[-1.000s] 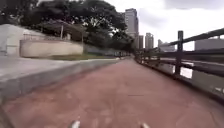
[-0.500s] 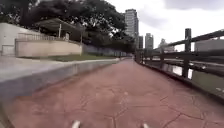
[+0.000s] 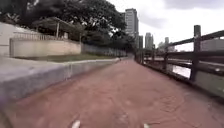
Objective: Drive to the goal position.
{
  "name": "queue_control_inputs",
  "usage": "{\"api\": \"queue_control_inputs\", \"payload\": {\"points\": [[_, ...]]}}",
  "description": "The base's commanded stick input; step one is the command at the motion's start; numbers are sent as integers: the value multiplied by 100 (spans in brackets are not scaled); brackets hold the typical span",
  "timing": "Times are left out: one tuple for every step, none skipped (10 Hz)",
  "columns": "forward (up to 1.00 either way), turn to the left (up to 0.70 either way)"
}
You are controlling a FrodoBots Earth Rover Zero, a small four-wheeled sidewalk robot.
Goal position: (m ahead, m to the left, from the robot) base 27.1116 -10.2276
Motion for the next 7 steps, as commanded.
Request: {"api": "queue_control_inputs", "payload": {"points": [[70, 0], [70, 0], [70, 0], [70, 0], [70, -3], [70, -11], [70, -21]]}}
